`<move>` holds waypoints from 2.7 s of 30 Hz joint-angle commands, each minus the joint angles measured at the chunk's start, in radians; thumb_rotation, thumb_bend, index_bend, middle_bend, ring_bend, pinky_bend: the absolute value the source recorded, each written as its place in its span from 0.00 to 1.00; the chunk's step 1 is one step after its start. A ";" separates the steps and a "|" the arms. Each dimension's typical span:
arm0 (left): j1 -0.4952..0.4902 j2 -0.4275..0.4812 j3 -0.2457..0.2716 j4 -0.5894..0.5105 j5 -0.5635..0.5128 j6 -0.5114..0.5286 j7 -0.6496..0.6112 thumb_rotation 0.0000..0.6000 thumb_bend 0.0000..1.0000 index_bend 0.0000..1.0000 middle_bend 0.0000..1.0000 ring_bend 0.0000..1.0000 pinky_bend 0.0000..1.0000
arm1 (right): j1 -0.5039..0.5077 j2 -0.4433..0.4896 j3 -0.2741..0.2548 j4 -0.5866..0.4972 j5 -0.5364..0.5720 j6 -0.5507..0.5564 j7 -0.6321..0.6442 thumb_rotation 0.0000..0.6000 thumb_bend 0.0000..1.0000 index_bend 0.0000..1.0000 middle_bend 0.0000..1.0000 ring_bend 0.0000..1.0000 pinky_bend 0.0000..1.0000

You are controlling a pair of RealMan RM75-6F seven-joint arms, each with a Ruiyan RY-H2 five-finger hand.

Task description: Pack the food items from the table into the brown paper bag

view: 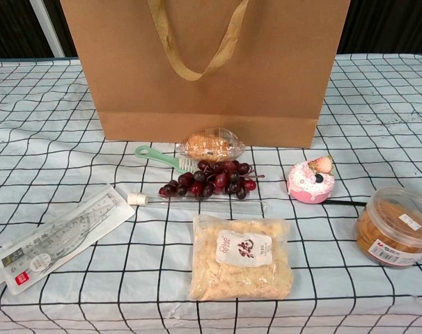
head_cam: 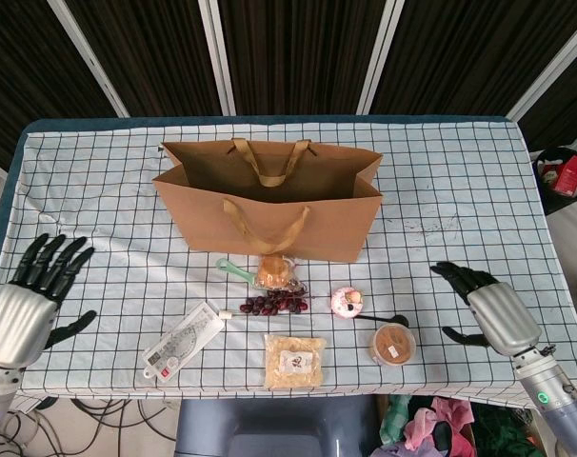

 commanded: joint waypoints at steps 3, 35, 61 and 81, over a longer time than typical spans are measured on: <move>0.072 -0.010 0.089 0.121 -0.082 -0.021 -0.152 1.00 0.09 0.07 0.05 0.00 0.00 | -0.006 0.025 -0.063 -0.070 -0.043 -0.068 -0.014 1.00 0.12 0.13 0.11 0.17 0.28; 0.068 -0.004 0.053 0.140 -0.104 -0.084 -0.182 1.00 0.09 0.08 0.06 0.00 0.00 | 0.072 -0.343 -0.033 0.106 0.118 -0.259 -0.193 1.00 0.10 0.13 0.12 0.16 0.26; 0.078 -0.009 0.030 0.141 -0.116 -0.086 -0.193 1.00 0.09 0.10 0.06 0.00 0.00 | 0.035 -0.559 0.369 0.461 0.132 0.438 0.157 1.00 0.28 0.51 0.44 0.50 0.48; 0.065 -0.031 0.025 0.142 -0.127 -0.133 -0.161 1.00 0.09 0.10 0.06 0.00 0.00 | 0.346 -0.556 0.587 0.431 0.343 0.093 0.295 1.00 0.28 0.48 0.43 0.50 0.48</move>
